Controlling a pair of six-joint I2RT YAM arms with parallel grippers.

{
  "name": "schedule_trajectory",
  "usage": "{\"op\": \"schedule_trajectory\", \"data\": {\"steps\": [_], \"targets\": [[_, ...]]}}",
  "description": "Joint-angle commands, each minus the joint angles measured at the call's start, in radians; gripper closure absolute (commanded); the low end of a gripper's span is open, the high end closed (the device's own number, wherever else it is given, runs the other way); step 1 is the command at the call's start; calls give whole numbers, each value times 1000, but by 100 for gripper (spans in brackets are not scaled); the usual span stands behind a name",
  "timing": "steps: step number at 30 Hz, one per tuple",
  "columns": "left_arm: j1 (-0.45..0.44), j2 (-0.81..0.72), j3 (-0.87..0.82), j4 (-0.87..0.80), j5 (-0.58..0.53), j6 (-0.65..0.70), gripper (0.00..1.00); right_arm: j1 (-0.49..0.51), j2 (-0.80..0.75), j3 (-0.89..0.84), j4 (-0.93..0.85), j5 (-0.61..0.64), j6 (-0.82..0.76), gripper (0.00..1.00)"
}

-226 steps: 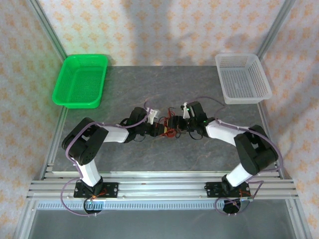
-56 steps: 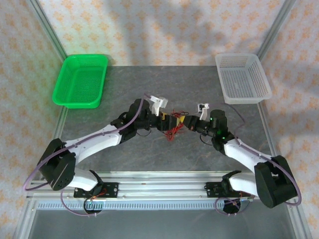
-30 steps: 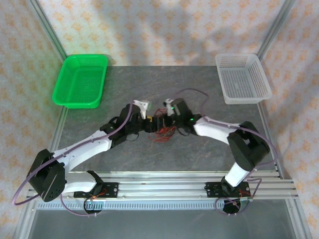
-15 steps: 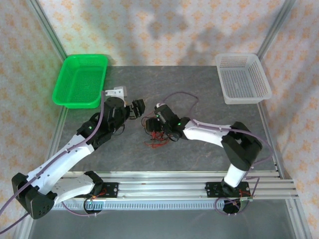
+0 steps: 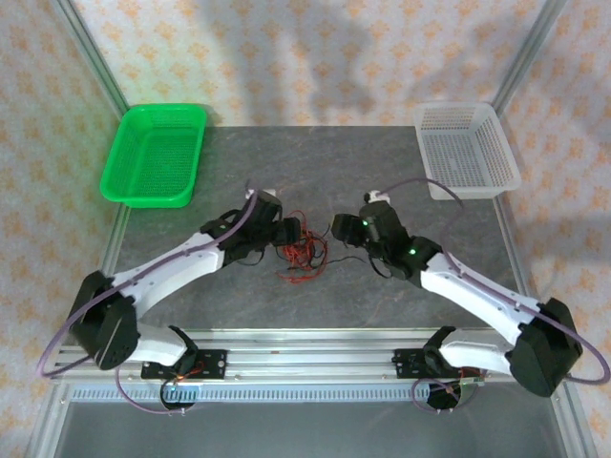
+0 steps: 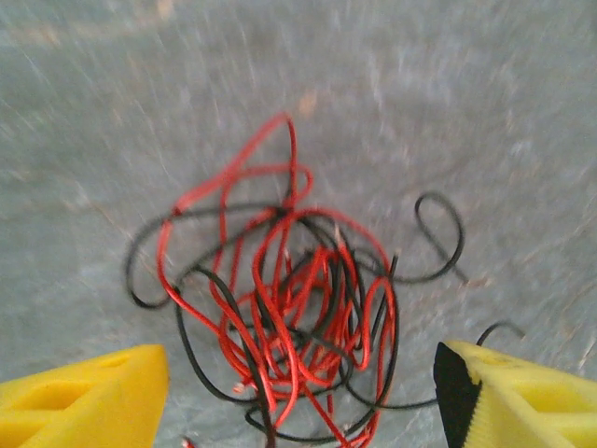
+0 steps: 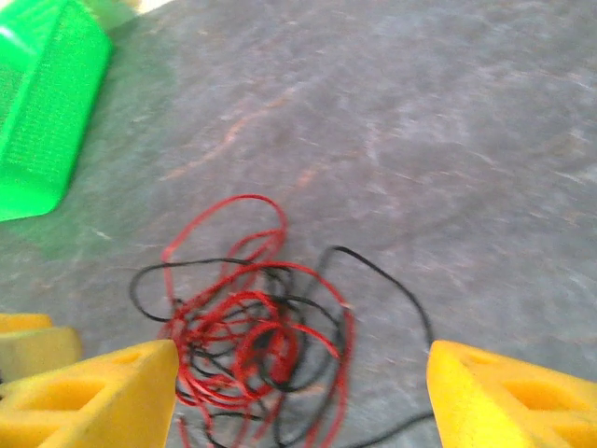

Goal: Untangle the cables

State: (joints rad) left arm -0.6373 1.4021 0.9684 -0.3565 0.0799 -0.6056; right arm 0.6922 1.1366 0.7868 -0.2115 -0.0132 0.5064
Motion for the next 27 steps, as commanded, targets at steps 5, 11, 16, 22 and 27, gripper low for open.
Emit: {"op": "schedule_trajectory", "data": {"steps": [5, 11, 16, 22, 27], "targets": [[-25, 181, -23, 87, 51, -33, 30, -10, -15, -99, 59, -80, 63, 30], [-22, 258, -60, 113, -39, -29, 51, 0, 124, -137, 251, -212, 137, 30], [-9, 271, -157, 281, 17, -8, 78, 65, 308, -64, 318, -206, 170, 28], [-9, 250, -253, 541, 205, 13, 100, 83, 435, 3, 307, -131, 218, 18], [-8, 197, -265, 541, 271, 108, 100, 76, 493, 57, 288, -119, 198, 18]]}}
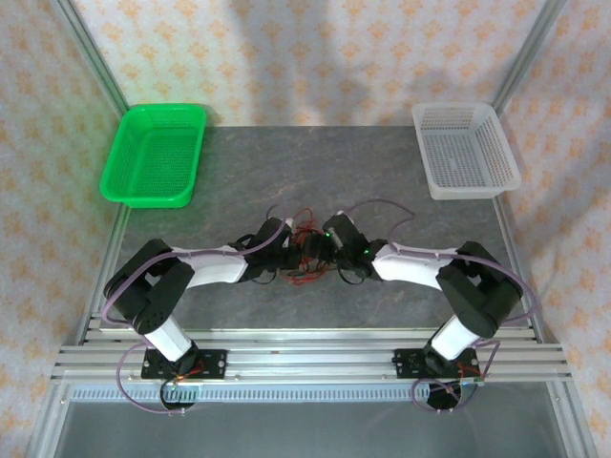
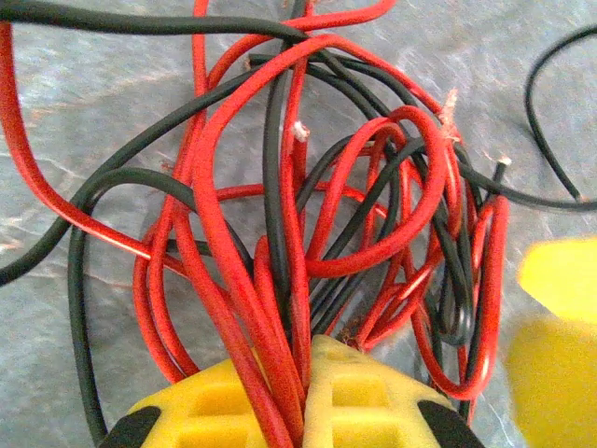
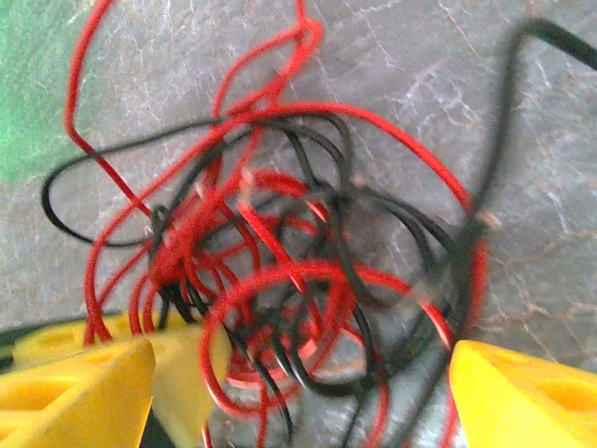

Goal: Untangle the cables

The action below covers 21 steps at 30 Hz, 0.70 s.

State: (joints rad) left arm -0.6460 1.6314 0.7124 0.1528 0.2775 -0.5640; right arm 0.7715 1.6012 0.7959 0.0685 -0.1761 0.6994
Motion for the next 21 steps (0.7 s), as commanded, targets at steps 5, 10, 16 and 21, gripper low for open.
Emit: {"op": "schedule_trajectory", "data": {"steps": [5, 10, 16, 21], "targets": [[0, -46, -22, -2, 104, 88, 100, -15, 114, 90, -5, 51, -11, 20], [18, -75, -77, 22, 68, 54, 100, -26, 135, 35, 3, 75, -5, 25], [78, -58, -107, 62, 84, 27, 100, -38, 176, 16, -4, 83, -12, 45], [152, -52, -121, 77, 73, 1, 100, -44, 176, 4, -40, 105, -33, 74]]}}
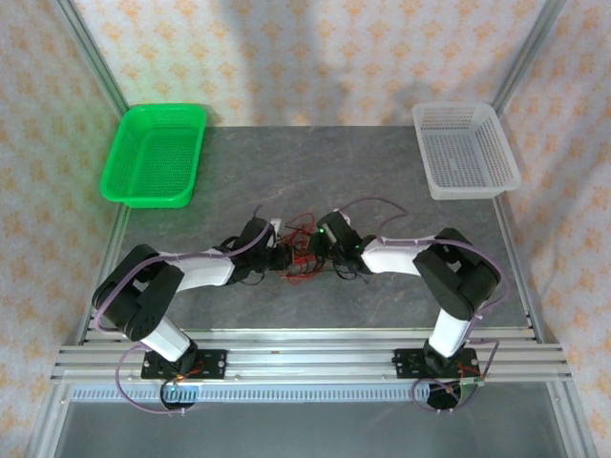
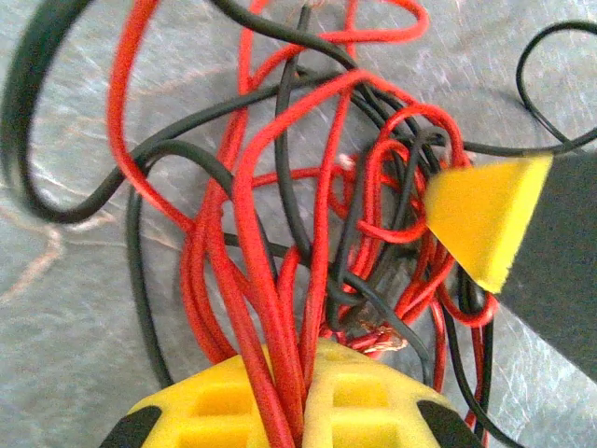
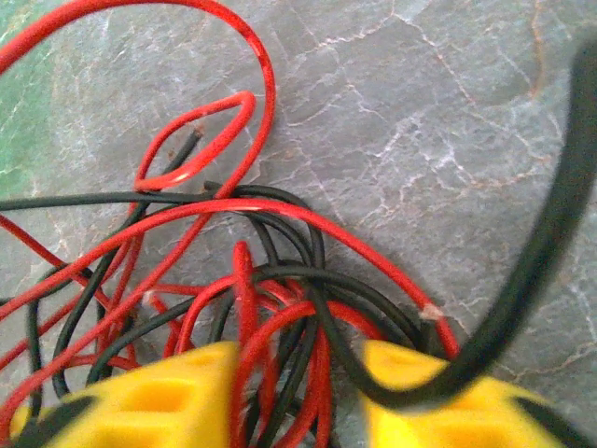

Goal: Untangle the cables

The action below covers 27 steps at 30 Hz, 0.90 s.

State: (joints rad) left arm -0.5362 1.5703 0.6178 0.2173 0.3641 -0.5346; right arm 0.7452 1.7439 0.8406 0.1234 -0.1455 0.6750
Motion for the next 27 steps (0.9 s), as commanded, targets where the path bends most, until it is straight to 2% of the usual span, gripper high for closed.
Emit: {"op": "schedule_trajectory", "data": {"steps": [1, 3, 4, 8, 11, 16, 20, 24, 27], "targets": [[63, 14, -31, 24, -4, -36, 100, -23, 28, -45, -104, 79, -16, 83], [95, 27, -36, 45, 19, -45, 100, -38, 14, -52, -124, 87, -29, 97], [112, 36, -36, 51, 29, -45, 99, -46, 0, -58, -133, 96, -37, 100], [156, 71, -27, 52, 38, -30, 87, -74, -66, -74, -185, 142, -68, 100], [175, 100, -12, 30, 13, -29, 86, -84, -102, -64, -251, 178, -107, 100], [185, 85, -7, -29, -90, -46, 86, -102, -136, -51, -346, 259, -147, 100], [185, 18, -18, -64, -134, -89, 78, -125, -157, -59, -360, 268, -162, 100], [184, -77, -22, -92, -136, -122, 61, -137, -173, -54, -366, 273, -167, 91], [175, -158, -11, -121, -135, -136, 48, -139, -185, -41, -369, 262, -169, 76]]}}
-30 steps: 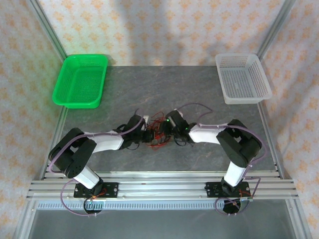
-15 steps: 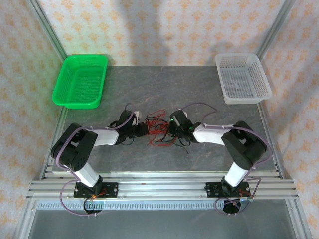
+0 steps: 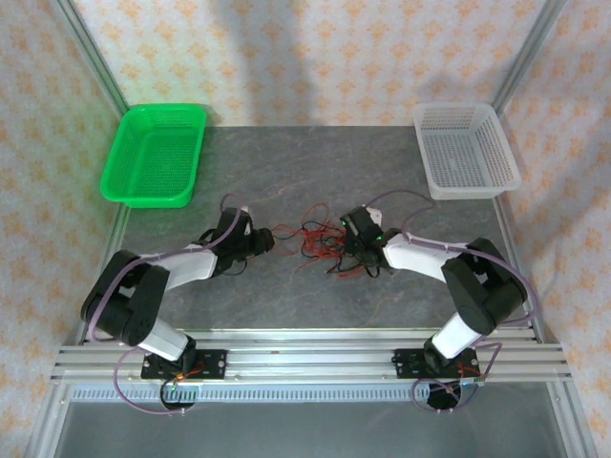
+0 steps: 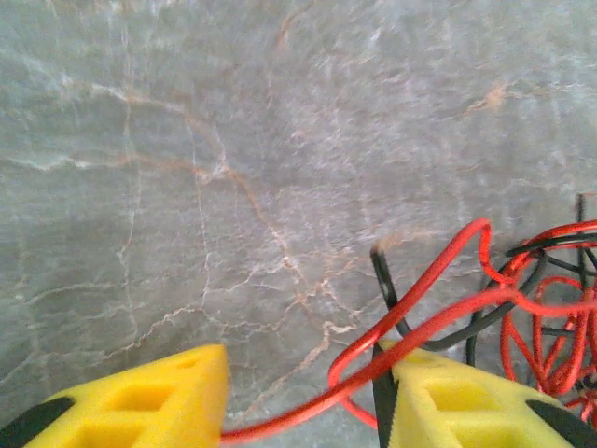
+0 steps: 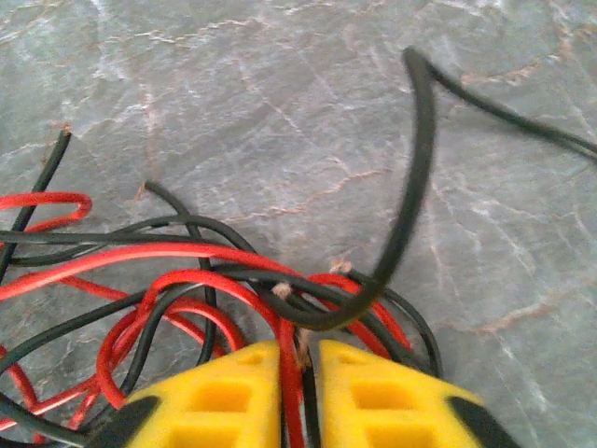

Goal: Untangle the cables

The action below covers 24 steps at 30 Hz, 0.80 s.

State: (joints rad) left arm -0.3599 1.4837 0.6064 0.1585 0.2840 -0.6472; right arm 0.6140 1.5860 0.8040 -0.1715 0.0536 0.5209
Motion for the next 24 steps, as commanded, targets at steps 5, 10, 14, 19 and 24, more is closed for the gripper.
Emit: {"op": "schedule_trajectory", "data": {"steps": [5, 10, 14, 19, 24], "targets": [[-59, -167, 92, -185, -116, 7, 34, -8, -95, 15, -85, 5, -24, 54], [-145, -162, 219, -306, -214, 42, 33, -8, -214, 38, -123, -41, -25, 40], [-169, -132, 272, -329, -239, 47, 33, -7, -298, 63, -143, -82, -22, 38], [-180, -56, 357, -356, -248, 83, 33, -8, -345, 108, -119, -171, -14, 38], [-192, 33, 433, -281, -168, 193, 35, -8, -308, 155, -81, -215, 8, 38]]}}
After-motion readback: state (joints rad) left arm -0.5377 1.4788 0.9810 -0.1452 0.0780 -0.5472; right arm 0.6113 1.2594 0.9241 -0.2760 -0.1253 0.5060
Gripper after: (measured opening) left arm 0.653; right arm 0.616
